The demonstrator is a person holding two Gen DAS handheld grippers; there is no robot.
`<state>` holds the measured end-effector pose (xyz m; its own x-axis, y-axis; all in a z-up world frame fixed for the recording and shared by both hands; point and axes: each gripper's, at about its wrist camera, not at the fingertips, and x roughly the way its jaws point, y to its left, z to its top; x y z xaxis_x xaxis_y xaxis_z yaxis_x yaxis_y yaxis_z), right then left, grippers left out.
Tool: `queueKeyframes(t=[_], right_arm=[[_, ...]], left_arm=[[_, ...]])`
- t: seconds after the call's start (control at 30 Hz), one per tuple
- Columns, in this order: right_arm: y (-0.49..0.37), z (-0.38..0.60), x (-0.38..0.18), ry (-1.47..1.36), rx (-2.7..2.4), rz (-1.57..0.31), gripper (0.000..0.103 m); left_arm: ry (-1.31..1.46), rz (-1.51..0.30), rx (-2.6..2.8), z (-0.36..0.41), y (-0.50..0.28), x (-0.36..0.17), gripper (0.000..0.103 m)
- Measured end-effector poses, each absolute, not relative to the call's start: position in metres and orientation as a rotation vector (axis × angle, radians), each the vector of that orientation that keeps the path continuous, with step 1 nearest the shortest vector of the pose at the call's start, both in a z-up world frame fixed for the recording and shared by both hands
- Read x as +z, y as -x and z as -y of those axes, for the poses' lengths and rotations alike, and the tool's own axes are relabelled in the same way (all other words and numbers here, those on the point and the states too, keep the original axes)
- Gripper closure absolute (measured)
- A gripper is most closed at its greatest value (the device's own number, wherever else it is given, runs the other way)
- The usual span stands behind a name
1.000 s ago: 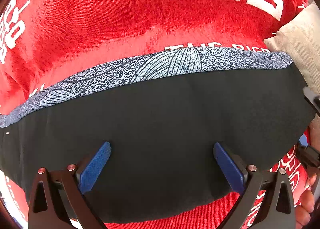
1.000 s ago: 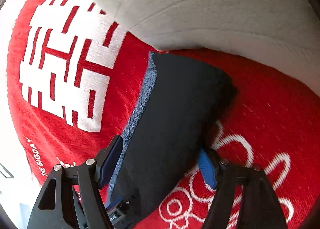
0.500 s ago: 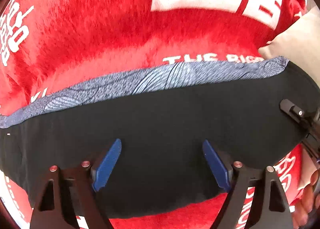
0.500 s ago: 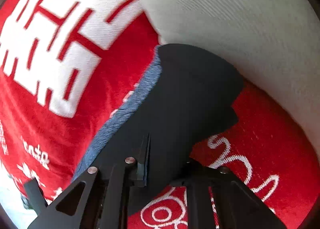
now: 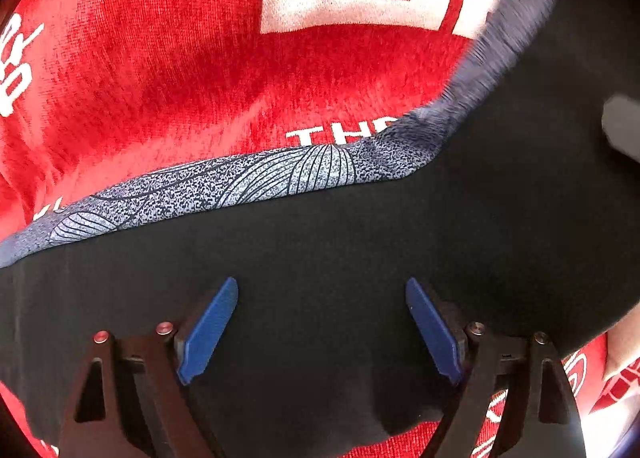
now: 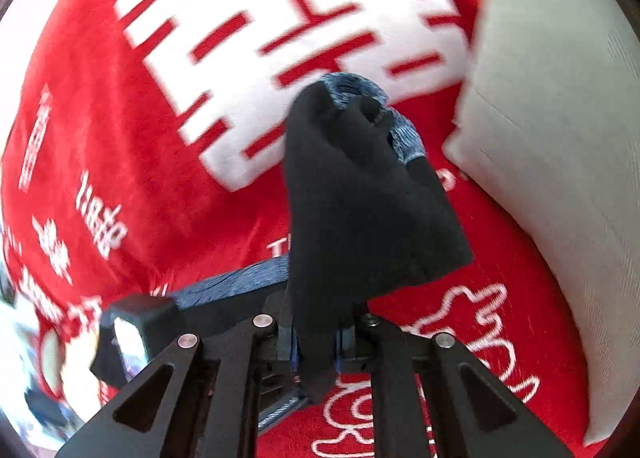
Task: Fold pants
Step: 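Fold the held leg end over onto the trousers with the right gripper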
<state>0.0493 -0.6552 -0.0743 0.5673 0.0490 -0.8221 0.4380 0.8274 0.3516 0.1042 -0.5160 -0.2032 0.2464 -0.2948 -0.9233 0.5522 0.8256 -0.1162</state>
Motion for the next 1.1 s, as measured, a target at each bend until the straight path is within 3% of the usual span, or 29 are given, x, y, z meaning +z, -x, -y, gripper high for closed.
queueKeyframes(t=[0.2, 0.47, 0.8, 1.0, 1.1], right_arm=[[-0.070, 0.603, -0.060, -0.390, -0.200, -0.996, 0.090], [-0.093, 0.524, -0.053, -0.131, -0.205, -1.040, 0.090], [-0.120, 0.371, -0.139, 0.274, -0.173, -1.197, 0.084], [-0.109, 0.323, -0.175, 0.523, -0.230, -1.196, 0.072], [-0.097, 0.315, -0.166, 0.524, -0.188, -1.191, 0.058]], left_arm=[[-0.226, -1.217, -0.653, 0.488, -0.116, -0.197, 0.017], [-0.124, -1.219, -0.519, 0.340, -0.164, -0.157, 0.017], [-0.103, -1.300, -0.238, 0.178, -0.197, -0.176, 0.017], [-0.076, -1.305, -0.202, 0.140, -0.197, -0.182, 0.017], [-0.074, -1.308, -0.223, 0.140, -0.196, -0.174, 0.017]])
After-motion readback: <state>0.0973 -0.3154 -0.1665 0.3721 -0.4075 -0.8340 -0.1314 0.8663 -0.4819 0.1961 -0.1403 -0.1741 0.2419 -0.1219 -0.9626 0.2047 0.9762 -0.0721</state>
